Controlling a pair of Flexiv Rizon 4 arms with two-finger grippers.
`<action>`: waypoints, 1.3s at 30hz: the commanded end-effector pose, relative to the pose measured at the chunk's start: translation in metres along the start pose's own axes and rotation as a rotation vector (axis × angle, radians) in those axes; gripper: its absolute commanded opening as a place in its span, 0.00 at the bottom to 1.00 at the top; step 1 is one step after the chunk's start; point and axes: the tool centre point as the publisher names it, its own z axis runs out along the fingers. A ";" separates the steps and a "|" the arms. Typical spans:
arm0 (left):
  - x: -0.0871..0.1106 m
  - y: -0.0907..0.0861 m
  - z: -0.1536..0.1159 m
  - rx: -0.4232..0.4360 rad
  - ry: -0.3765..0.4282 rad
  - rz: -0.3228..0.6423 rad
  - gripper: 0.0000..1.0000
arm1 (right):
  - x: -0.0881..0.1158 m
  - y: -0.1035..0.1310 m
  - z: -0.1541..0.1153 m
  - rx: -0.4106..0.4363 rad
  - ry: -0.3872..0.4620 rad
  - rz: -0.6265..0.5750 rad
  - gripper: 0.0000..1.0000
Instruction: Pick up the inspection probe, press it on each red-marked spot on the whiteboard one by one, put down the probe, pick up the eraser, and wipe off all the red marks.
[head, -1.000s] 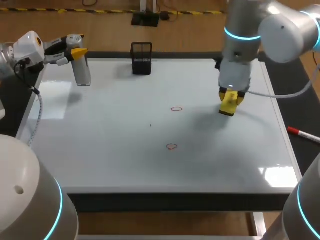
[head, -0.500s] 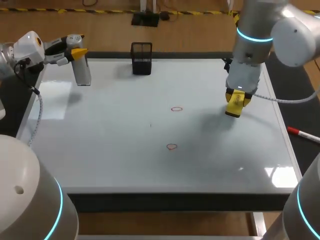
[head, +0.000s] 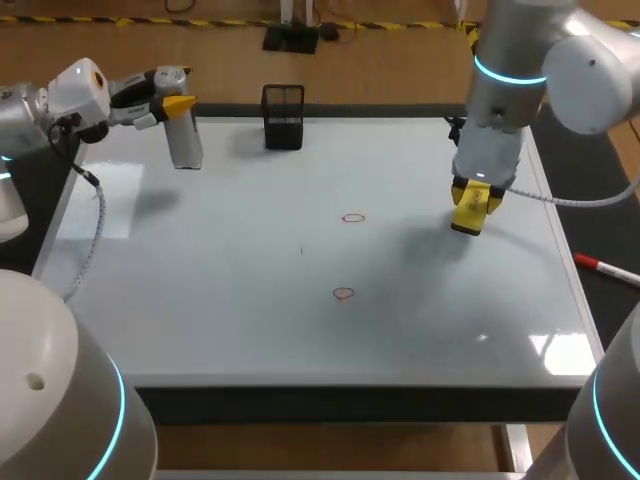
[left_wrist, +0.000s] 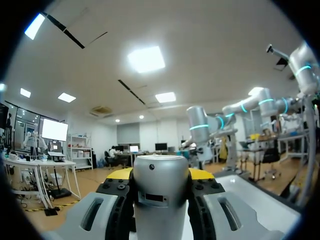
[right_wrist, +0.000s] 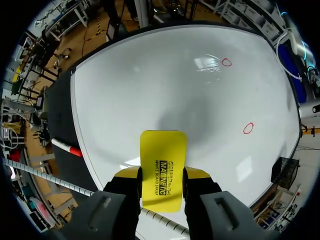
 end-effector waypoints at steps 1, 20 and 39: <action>0.004 0.002 0.018 0.005 0.004 0.000 0.00 | 0.001 0.000 -0.001 0.003 0.002 -0.002 0.00; 0.045 0.026 0.107 0.003 0.116 -0.083 0.00 | 0.001 0.000 -0.001 0.003 0.002 -0.002 0.00; 0.097 0.055 0.198 -0.002 0.270 -0.172 0.00 | 0.001 0.000 -0.001 0.003 0.002 -0.002 0.00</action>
